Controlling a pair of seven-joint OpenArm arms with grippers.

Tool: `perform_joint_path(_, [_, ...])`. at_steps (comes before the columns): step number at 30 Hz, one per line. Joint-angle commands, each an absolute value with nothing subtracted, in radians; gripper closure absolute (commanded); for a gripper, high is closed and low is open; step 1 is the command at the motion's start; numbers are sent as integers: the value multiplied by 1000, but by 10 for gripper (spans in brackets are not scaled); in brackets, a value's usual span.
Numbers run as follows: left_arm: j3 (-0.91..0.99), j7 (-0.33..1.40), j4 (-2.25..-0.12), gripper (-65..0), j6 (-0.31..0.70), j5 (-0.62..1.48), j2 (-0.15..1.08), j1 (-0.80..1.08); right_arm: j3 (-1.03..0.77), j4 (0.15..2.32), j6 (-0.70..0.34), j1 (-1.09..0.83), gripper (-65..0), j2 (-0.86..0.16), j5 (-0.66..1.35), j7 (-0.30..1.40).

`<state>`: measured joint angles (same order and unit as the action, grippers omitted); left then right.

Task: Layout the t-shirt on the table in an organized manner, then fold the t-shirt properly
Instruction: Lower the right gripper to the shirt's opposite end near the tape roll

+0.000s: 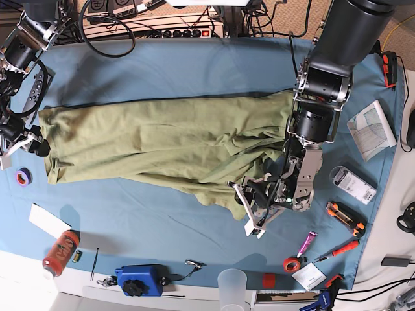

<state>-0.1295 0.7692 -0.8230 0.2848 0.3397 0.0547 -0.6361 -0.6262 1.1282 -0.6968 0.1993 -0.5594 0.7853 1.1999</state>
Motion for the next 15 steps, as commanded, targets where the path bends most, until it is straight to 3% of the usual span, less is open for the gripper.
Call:
perform_joint_path(1, [-128,753,-838,-181,289,343,52,-677,-631,1144,-698,219,-201,-587,803,1179])
perform_joint_path(5, [-128,750,-838,-166,284,343,53,-676,-631,1144,-698,219,-201,-587,802,1179])
perform_joint_path(8, [-128,749,-838,0,262,343,53,-677,-631,1144,-698,219,-201,-587,802,1174])
perform_joint_path(15, [-128,846,-846,0,263,344,53,-721,-631,1144,-698,231,-201,-587,786,1106])
